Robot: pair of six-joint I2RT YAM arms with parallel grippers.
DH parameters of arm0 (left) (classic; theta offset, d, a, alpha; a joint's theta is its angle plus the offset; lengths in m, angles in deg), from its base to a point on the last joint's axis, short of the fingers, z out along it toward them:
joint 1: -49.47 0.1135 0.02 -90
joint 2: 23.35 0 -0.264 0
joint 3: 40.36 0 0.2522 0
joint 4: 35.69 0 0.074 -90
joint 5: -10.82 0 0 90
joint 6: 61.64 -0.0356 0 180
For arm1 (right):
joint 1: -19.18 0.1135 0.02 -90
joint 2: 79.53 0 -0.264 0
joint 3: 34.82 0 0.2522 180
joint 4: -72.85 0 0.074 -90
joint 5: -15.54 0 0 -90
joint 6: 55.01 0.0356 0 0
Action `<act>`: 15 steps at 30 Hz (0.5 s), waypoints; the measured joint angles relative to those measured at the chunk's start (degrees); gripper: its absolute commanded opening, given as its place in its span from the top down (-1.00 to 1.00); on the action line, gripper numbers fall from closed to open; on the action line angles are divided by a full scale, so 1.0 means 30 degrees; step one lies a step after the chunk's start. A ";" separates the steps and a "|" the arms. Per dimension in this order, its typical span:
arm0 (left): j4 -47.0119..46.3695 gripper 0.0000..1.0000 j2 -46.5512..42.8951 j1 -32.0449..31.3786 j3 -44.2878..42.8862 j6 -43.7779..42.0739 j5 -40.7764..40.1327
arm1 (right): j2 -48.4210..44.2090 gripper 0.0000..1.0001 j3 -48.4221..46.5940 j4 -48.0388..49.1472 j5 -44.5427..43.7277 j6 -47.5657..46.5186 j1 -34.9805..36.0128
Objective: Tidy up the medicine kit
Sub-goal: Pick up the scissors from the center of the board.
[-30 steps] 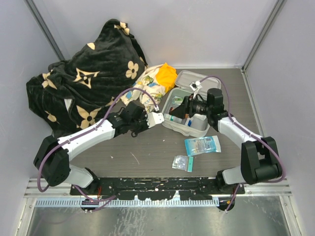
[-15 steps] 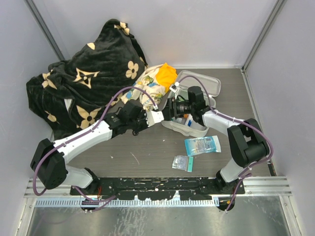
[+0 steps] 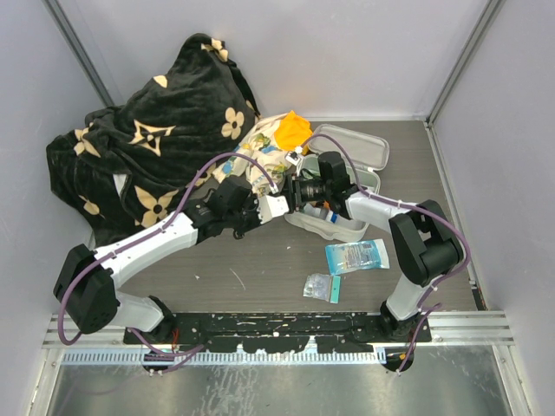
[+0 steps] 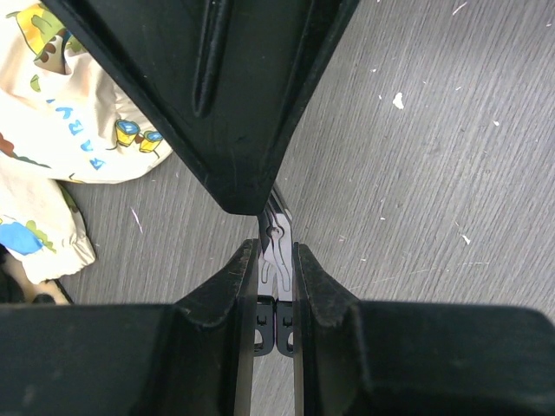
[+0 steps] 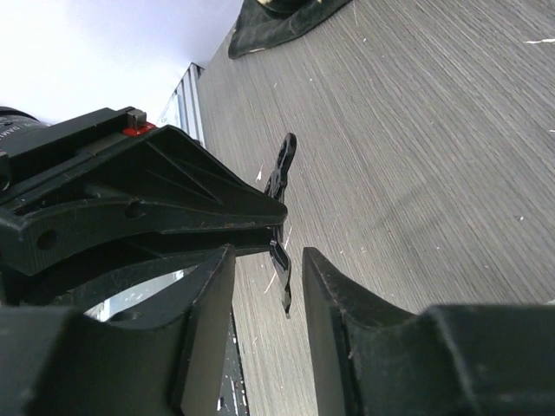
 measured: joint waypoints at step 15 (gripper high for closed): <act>-0.0124 0.76 0.0000 0.0000 0.0153 -0.0029 -0.0007 | 0.0036 0.20 -0.0306 -0.1129 0.0000 -0.0838 0.0058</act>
